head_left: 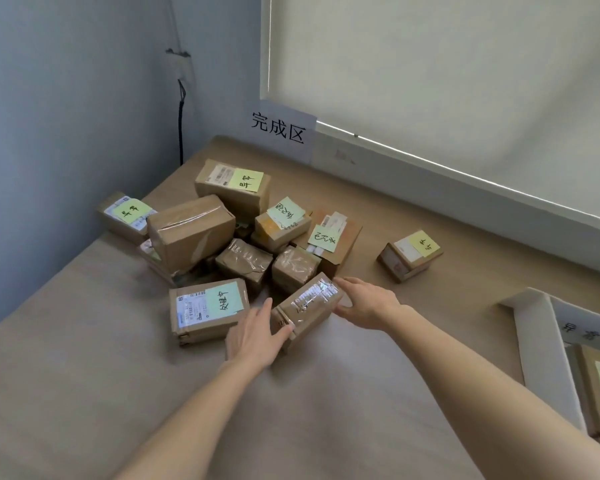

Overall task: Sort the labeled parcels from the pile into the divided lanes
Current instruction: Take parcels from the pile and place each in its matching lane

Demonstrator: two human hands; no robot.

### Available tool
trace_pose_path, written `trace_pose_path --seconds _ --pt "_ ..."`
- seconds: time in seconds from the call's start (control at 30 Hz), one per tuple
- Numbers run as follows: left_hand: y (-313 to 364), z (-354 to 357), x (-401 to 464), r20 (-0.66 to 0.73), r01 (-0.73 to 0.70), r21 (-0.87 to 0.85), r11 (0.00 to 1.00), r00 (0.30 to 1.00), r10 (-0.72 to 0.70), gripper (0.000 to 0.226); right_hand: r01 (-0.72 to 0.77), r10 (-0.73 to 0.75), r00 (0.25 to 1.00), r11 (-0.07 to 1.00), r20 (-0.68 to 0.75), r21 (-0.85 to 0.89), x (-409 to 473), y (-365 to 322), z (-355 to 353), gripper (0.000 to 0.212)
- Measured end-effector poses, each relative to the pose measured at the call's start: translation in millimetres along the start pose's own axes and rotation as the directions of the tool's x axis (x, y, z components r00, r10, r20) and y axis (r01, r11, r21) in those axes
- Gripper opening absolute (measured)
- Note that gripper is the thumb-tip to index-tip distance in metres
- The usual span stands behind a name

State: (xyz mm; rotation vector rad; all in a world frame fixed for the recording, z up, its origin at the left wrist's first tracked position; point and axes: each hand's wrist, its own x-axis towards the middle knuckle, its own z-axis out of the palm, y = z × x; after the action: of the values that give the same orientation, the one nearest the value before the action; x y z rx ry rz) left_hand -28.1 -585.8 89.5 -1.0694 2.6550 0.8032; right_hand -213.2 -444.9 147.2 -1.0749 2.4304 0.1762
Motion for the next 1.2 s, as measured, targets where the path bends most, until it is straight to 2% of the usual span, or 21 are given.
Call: trace_pose_path --seconds 0.17,0.33,0.43,0.53,0.63,0.83,0.9,1.07,1.2 --pt "3.6 37.3 19.9 0.043 0.081 -0.074 0.994 0.996 -0.078 0.082 0.025 -0.025 0.999 1.000 0.043 0.004 41.9 9.0 24.4 0.074" --pt "7.8 59.4 35.2 0.066 0.188 -0.279 0.942 0.982 -0.177 0.086 0.040 -0.043 0.998 0.998 0.054 0.049 74.8 18.8 37.6 0.079" --pt "7.7 66.9 41.9 0.059 0.175 -0.410 0.895 0.985 -0.165 0.088 0.041 -0.050 0.995 0.994 0.084 0.097 89.6 22.0 44.8 0.085" --pt "7.1 68.7 45.2 0.055 0.157 -0.509 0.846 0.987 -0.150 0.088 0.034 -0.065 0.989 0.973 0.131 0.228 96.5 24.7 50.1 0.088" --pt "7.1 68.0 45.7 0.059 0.152 -0.539 0.829 0.988 -0.143 0.090 0.007 -0.054 0.988 0.953 0.148 0.301 92.7 26.0 52.3 0.089" --pt "17.1 61.4 32.4 0.093 0.147 -0.531 0.835 0.989 -0.115 0.094 -0.015 -0.011 0.996 0.952 0.085 0.307 58.8 28.1 51.0 0.086" --pt "22.8 55.0 24.2 0.074 0.121 -0.561 0.819 0.993 -0.096 0.087 -0.031 0.020 0.999 0.949 0.039 0.312 40.4 30.6 42.2 0.082" --pt "50.4 23.3 0.9 -0.034 0.018 -0.640 0.768 0.998 -0.052 0.041 -0.061 0.112 0.988 0.914 -0.104 0.400 -19.3 33.2 10.5 0.061" --pt "82.2 -12.6 -26.9 -0.123 -0.098 -0.675 0.731 0.992 0.020 0.024 -0.079 0.220 0.949 0.859 -0.225 0.506 -77.1 30.5 -20.6 0.047"
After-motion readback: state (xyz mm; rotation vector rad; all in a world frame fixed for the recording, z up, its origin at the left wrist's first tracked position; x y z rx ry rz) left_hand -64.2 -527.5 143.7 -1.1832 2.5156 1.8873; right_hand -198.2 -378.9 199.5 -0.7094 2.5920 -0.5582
